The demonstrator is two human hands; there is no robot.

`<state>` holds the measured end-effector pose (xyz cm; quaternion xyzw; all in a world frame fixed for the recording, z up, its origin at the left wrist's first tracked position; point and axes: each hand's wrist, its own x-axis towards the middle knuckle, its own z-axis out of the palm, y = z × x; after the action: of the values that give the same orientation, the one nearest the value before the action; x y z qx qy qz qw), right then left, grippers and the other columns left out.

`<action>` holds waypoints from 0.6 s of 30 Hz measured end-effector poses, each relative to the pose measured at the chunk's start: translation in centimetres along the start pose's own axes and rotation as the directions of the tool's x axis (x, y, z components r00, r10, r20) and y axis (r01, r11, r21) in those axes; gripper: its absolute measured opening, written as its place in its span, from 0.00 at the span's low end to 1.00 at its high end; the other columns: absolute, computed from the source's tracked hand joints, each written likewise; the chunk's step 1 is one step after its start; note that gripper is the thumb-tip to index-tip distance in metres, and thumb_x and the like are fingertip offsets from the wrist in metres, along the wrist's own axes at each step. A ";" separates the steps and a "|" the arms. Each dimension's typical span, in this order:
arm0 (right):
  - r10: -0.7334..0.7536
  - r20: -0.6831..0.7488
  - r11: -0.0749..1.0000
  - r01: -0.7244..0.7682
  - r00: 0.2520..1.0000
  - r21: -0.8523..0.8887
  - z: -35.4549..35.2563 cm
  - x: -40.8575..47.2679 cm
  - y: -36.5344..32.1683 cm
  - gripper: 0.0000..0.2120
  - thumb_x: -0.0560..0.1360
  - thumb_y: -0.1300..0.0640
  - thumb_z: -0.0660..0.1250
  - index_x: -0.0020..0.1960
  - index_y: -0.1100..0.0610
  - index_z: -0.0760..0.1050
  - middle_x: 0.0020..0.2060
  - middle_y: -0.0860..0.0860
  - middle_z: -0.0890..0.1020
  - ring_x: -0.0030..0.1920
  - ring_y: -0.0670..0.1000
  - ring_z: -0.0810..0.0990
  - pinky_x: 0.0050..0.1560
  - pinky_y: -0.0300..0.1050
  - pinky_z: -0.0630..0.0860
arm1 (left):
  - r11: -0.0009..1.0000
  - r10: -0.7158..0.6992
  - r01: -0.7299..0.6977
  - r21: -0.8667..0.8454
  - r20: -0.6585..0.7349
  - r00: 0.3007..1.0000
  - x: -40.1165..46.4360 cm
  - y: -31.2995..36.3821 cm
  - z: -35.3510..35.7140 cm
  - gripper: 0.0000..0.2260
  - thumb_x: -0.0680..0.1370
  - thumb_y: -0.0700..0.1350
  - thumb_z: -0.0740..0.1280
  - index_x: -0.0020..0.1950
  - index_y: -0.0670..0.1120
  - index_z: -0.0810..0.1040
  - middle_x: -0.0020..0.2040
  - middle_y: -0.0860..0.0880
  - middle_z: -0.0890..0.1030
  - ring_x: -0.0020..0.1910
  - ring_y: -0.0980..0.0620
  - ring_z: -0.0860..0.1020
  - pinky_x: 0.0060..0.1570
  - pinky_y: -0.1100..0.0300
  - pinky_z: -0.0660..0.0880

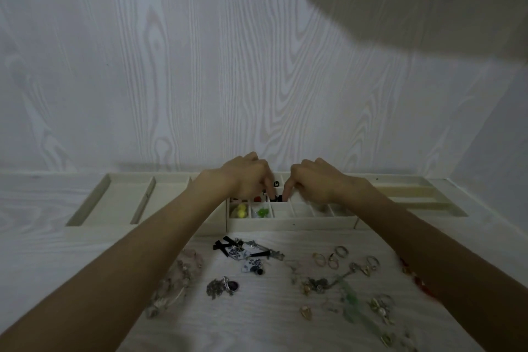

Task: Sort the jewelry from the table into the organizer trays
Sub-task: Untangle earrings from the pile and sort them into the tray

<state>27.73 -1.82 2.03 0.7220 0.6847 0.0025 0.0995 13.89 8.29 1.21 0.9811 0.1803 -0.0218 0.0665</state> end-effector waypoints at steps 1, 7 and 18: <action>0.000 0.008 1.000 0.001 1.000 -0.012 0.0 0.1 0.0 0.23 0.78 0.65 0.55 0.56 0.41 0.79 0.34 0.42 0.62 0.45 0.47 0.65 0.48 0.42 0.58 | 1.000 0.008 -0.009 0.027 0.020 1.000 0.1 0.1 0.0 0.16 0.80 0.40 0.58 0.58 0.56 0.81 0.67 0.55 0.71 0.63 0.51 0.64 0.60 0.58 0.66; 0.011 0.063 0.999 -0.009 0.998 -0.038 0.0 0.4 -0.3 0.21 0.78 0.63 0.55 0.57 0.42 0.78 0.34 0.41 0.62 0.46 0.47 0.65 0.49 0.42 0.57 | 0.985 0.002 -0.018 0.172 0.093 0.996 0.8 0.4 0.4 0.17 0.79 0.41 0.59 0.63 0.58 0.77 0.69 0.53 0.68 0.64 0.49 0.63 0.54 0.61 0.62; 0.020 0.050 0.999 -0.017 0.999 -0.050 0.3 0.6 -0.5 0.21 0.77 0.64 0.56 0.56 0.42 0.79 0.34 0.41 0.63 0.48 0.47 0.68 0.50 0.42 0.57 | 0.972 -0.002 -0.020 0.232 0.092 0.996 1.2 0.8 0.5 0.17 0.79 0.42 0.61 0.63 0.57 0.77 0.66 0.50 0.70 0.63 0.49 0.64 0.54 0.59 0.63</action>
<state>27.35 -1.29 1.55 0.7255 0.6750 0.0023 0.1344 15.30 7.94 0.70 0.9809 0.1687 -0.0874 -0.0408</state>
